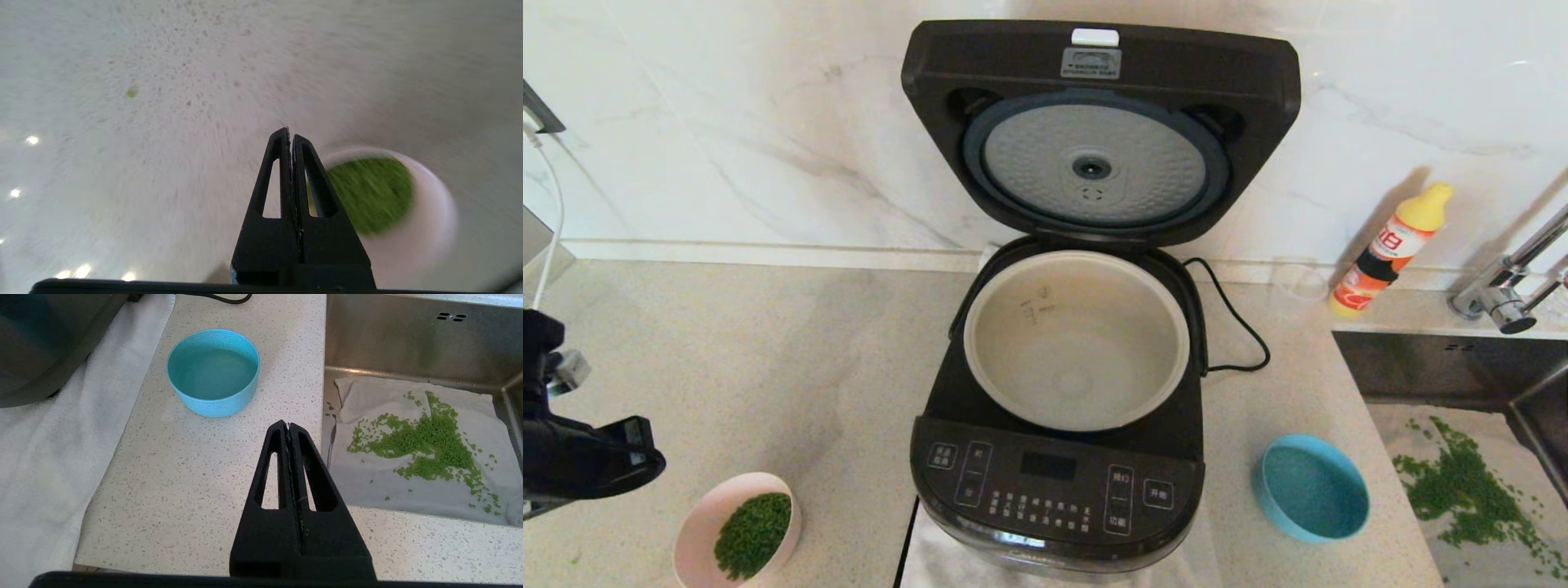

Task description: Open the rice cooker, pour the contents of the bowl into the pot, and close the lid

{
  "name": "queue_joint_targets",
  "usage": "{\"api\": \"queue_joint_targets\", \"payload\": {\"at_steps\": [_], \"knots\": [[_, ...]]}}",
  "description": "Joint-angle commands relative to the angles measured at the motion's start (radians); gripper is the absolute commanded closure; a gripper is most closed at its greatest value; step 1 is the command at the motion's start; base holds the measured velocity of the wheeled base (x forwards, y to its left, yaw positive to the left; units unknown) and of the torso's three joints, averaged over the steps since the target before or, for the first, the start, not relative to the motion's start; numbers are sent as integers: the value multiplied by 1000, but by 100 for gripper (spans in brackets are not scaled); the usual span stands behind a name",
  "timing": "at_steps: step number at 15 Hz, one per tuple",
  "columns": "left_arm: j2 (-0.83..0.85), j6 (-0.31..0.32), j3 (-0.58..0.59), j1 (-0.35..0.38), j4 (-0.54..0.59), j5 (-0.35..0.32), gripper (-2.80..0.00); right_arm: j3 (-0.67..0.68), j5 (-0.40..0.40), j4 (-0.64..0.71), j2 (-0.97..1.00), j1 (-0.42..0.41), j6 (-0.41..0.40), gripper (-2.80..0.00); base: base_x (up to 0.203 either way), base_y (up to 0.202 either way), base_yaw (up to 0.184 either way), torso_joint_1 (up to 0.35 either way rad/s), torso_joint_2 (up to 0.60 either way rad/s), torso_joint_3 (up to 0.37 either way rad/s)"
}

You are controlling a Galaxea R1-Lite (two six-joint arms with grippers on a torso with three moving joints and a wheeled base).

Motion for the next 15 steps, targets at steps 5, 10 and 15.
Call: {"api": "queue_joint_targets", "payload": {"at_steps": [5, 10, 15], "knots": [[99, -14, 44, 25, -111, -131, 0, 0, 0, 0, 2, 0, 0, 0, 0, 0, 0, 0, 0, 0], [92, -44, 35, 23, -113, -207, -280, 0, 0, 0, 2, 0, 0, 0, 0, 0, 0, 0, 0, 0], [167, -64, 27, 18, -116, -241, -280, 0, 0, 0, 1, 0, 0, 0, 0, 0, 0, 0, 0, 0]]}}
